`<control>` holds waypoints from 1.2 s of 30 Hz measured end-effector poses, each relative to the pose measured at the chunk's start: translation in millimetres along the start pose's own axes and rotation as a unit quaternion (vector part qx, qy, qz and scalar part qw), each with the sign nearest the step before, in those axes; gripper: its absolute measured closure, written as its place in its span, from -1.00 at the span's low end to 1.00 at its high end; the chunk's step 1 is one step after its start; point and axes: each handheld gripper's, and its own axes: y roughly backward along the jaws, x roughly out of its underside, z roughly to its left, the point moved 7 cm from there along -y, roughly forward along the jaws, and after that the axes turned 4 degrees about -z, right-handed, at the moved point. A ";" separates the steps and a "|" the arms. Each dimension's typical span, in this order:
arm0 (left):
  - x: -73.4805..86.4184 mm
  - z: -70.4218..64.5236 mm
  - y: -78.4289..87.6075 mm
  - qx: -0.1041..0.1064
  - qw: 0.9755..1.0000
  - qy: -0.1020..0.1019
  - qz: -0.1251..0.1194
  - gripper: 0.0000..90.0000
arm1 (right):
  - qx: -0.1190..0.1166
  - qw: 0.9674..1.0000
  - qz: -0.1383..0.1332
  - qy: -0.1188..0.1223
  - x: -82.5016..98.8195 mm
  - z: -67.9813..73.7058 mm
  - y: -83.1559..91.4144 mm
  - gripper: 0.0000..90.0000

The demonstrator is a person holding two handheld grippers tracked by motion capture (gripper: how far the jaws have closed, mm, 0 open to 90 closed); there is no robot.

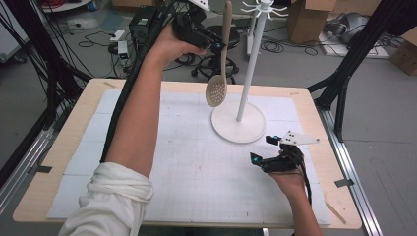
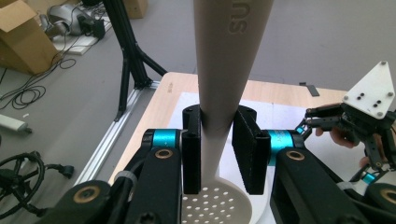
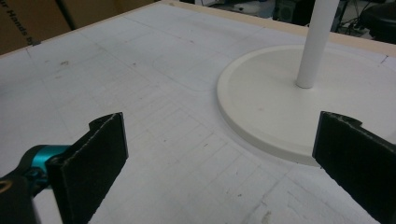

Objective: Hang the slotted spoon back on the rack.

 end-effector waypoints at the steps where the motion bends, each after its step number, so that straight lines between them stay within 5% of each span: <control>1: -1.6 0.1 -1.1 -0.001 1.000 -0.001 0.001 0.64 | 0.000 1.000 0.000 0.000 0.0 0.0 0.0 -0.96; 20: 1.5 12.4 -18.6 -0.004 1.000 0.013 0.015 0.64 | 0.002 1.000 0.001 -0.006 3.7 0.5 5.7 -0.96; 36: -3.2 6.4 -34.7 0.009 1.000 0.007 0.022 0.64 | 0.006 1.000 -0.004 -0.005 4.1 -0.9 11.4 -0.96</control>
